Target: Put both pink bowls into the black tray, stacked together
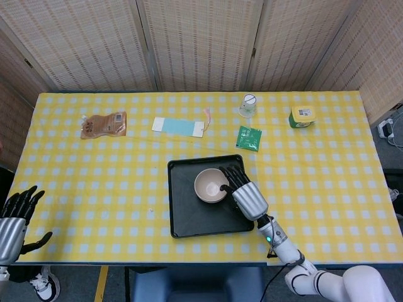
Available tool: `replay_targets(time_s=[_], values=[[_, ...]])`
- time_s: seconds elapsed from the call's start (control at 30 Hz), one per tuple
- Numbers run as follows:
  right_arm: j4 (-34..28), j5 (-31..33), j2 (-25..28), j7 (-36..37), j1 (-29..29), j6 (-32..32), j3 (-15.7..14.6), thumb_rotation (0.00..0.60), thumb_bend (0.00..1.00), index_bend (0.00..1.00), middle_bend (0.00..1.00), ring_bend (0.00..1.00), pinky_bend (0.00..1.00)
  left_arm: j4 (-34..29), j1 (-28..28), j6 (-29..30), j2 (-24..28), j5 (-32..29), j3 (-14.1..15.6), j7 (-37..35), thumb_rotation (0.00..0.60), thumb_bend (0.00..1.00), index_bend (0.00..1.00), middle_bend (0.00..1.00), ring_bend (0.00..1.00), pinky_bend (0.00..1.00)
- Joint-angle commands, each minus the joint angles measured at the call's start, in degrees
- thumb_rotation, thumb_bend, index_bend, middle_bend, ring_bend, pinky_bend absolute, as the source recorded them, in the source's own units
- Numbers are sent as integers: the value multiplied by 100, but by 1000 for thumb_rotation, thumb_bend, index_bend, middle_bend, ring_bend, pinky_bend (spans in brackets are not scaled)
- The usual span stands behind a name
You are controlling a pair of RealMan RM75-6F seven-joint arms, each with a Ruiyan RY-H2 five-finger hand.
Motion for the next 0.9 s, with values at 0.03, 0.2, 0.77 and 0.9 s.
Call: replay_targets(time_s=[0.03,0.2,0.77,0.9], values=[[-556,-33,422,-192,-269,326,-82,600,498,311,0,0,0,11,5,12,-7,-10,-6,19,600,257,0,0,0,0],[-1999,293,1661,-1122,-819,490,-221,600,473,55,0,0,0,3,-14,-44,16,6,20,-1,600,257,0,0,0,0],[-3832,1195,3868,-1146,-2701,1808,-372,600,424,0,0,0,0,72,-84,-62,-219,27,-27,362,600,257,0,0,0,0],[-3790,1149,3845,-1195,-2754,1805,-305,600,425,0,0,0,0,51,-86,-56,-246,-19,-52,430,600,258,0,0,0,0]])
